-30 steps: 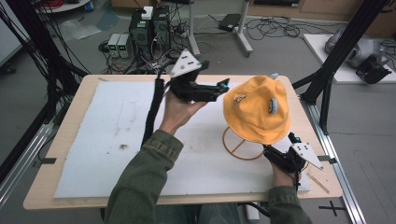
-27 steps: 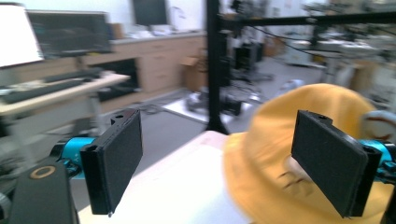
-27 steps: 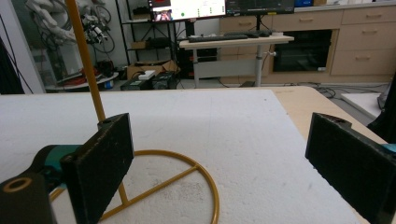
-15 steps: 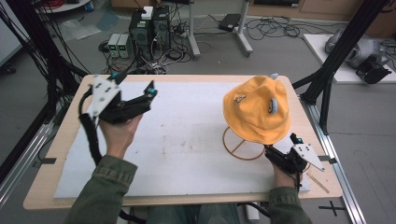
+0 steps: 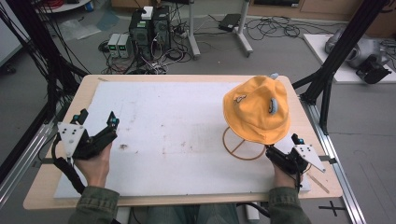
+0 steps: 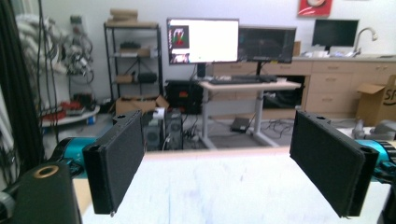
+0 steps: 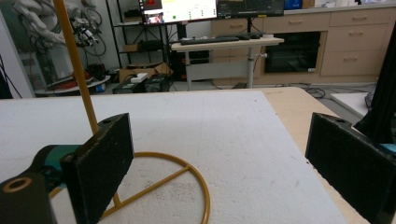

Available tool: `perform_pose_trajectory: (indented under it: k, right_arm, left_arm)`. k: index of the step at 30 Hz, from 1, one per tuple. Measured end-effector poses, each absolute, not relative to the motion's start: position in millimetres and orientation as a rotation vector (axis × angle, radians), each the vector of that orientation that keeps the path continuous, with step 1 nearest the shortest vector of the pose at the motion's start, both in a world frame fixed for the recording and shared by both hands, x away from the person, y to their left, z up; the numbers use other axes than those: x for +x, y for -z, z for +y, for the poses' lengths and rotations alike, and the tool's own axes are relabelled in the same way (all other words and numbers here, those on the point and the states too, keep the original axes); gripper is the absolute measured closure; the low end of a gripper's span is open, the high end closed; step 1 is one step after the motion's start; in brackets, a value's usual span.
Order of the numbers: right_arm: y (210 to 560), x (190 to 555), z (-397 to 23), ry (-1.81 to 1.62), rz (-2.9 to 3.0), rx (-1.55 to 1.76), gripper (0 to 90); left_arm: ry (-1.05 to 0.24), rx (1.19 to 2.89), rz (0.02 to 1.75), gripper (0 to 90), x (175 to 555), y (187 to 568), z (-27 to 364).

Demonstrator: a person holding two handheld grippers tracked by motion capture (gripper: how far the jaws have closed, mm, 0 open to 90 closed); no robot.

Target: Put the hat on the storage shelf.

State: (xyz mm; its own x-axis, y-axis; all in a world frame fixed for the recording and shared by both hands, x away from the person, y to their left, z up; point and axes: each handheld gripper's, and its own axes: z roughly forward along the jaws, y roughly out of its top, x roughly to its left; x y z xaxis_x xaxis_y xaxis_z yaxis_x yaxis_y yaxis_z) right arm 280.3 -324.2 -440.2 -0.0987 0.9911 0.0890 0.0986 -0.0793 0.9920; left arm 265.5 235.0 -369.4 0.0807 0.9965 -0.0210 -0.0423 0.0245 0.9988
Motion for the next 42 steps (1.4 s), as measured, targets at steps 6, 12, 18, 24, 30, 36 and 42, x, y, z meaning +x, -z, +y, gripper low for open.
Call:
perform_pose_trajectory:
  k: [6,12,18,24,30,36,42]
  right_arm:
    - [441,279,-327,-1.302,1.305,1.301,7.4]
    - [441,278,-327,-1.301,1.307,1.309,7.4]
    - [442,278,-328,-1.297,1.310,1.301,7.4]
    - [442,276,-329,-1.296,1.312,1.302,7.5]
    - [442,276,-328,-1.300,1.313,1.310,7.5]
    - [442,276,-327,-1.303,1.321,1.307,7.5]
    - [441,276,-326,-1.308,1.322,1.304,7.5]
  left_arm:
    - [-1.108,1.212,1.241,18.7,265,408,241]
    - [-1.123,1.231,1.273,19.2,267,425,244]
    - [-1.134,1.235,1.265,21.6,266,428,245]
    - [-1.141,1.225,1.270,20.7,265,428,246]
    - [-1.144,1.237,1.258,20.6,263,427,246]
    - [-1.151,1.244,1.248,20.6,261,425,246]
    - [-1.164,1.239,1.242,19.2,261,423,244]
